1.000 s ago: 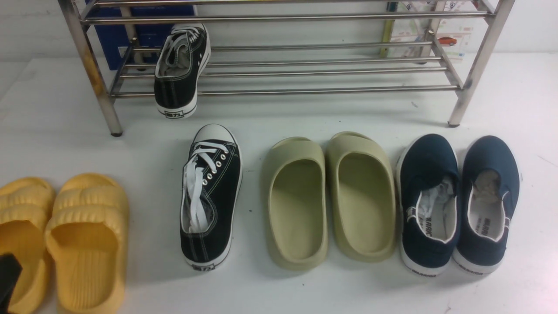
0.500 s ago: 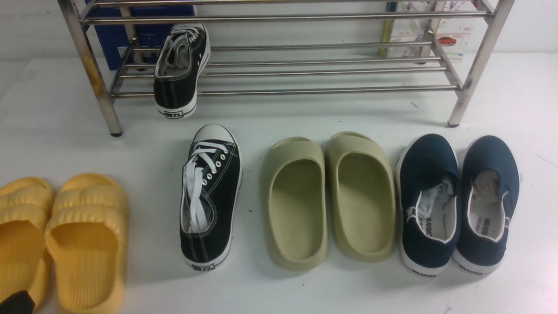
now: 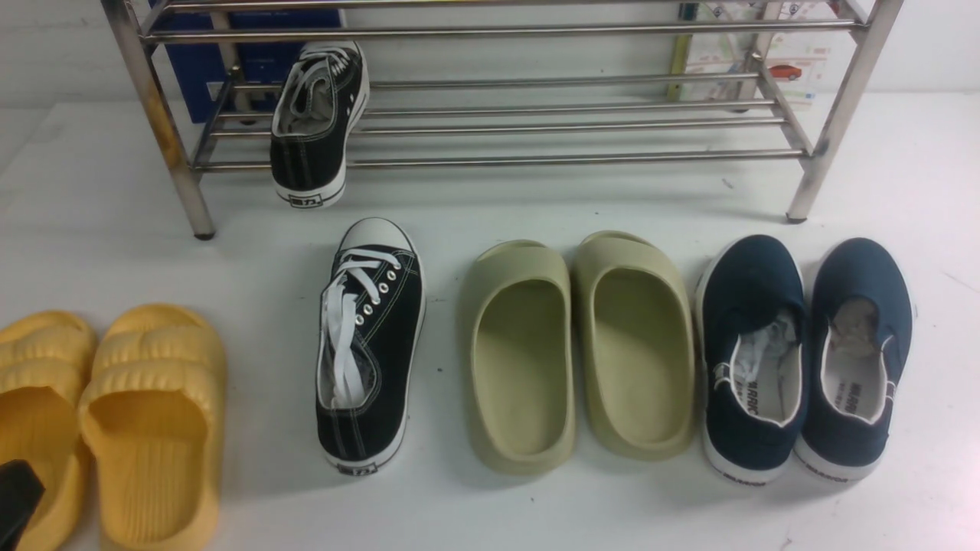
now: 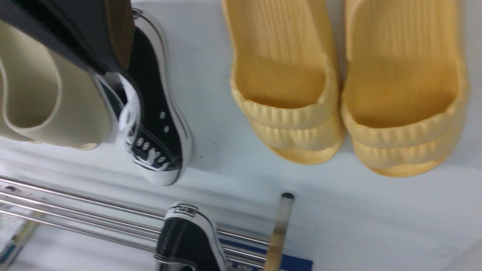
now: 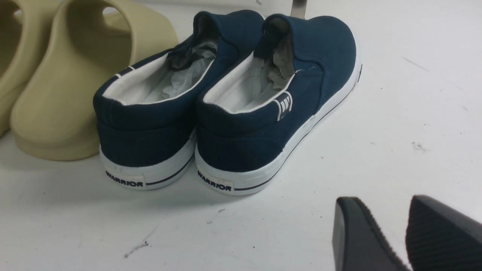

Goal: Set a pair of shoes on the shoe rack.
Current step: Use the left arm to grab the shoe closest to it

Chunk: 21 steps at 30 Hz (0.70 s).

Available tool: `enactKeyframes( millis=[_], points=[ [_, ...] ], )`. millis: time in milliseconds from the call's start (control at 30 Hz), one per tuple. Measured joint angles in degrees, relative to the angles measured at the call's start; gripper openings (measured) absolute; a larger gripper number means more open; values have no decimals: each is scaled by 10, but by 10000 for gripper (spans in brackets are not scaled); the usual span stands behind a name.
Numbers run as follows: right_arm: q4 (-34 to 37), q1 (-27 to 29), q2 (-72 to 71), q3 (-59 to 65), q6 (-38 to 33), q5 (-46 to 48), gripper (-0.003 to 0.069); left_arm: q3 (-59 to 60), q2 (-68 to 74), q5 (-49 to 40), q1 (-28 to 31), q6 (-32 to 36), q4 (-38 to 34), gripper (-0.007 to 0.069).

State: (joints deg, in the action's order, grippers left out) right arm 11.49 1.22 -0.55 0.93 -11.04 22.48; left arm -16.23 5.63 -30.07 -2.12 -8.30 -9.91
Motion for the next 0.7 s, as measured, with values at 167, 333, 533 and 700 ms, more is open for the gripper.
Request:
enactKeyframes(
  millis=[167, 333, 533, 700],
  points=[
    [0, 0, 0, 0, 0, 0, 239, 0, 8, 1, 0, 70, -79, -5],
    [0, 0, 0, 0, 0, 0, 239, 0, -4, -1, 0, 76, -85, -2],
    [0, 0, 0, 0, 0, 0, 239, 0, -5, -6, 0, 76, -87, 1],
    [0, 0, 0, 0, 0, 0, 239, 0, -5, -4, 0, 76, -90, 4]
  ],
)
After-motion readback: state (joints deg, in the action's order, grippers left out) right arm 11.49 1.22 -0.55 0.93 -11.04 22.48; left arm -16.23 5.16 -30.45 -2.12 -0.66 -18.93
